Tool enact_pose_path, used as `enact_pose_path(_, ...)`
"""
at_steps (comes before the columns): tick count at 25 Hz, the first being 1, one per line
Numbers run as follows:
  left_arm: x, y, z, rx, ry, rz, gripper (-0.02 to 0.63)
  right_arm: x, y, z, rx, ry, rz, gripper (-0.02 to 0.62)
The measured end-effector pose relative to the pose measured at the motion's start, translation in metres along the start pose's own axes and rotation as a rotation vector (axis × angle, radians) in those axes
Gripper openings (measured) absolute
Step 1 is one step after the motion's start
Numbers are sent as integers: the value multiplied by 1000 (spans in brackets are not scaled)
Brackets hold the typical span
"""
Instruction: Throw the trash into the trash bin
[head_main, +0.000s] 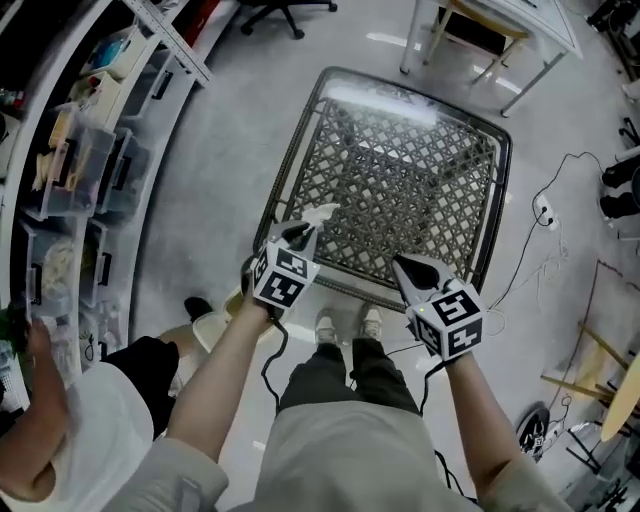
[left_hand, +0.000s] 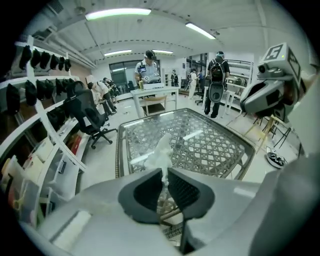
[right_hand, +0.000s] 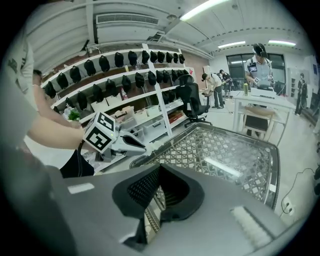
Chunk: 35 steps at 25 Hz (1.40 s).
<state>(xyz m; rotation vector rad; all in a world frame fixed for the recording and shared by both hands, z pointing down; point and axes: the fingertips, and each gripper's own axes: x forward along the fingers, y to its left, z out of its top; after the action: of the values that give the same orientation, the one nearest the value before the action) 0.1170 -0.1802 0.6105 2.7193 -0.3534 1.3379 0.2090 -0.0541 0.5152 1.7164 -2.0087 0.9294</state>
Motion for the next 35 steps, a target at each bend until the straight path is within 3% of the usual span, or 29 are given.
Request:
enact_pose_path(7, -69, 18, -38, -117, -30, 124, 37, 12, 35, 20, -79, -8, 88, 5)
enact_pose_path(18, -130, 22, -192, -386, 73, 248, 37, 64, 123, 4, -182, 86, 256, 5)
enact_pose_path(28, -85, 5, -338, -628, 196, 240, 37, 123, 179, -51, -228, 179, 348, 5)
enact_pose_path(35, -26, -14, -422, -752, 282, 199, 37, 163, 184, -110, -233, 243, 370, 5)
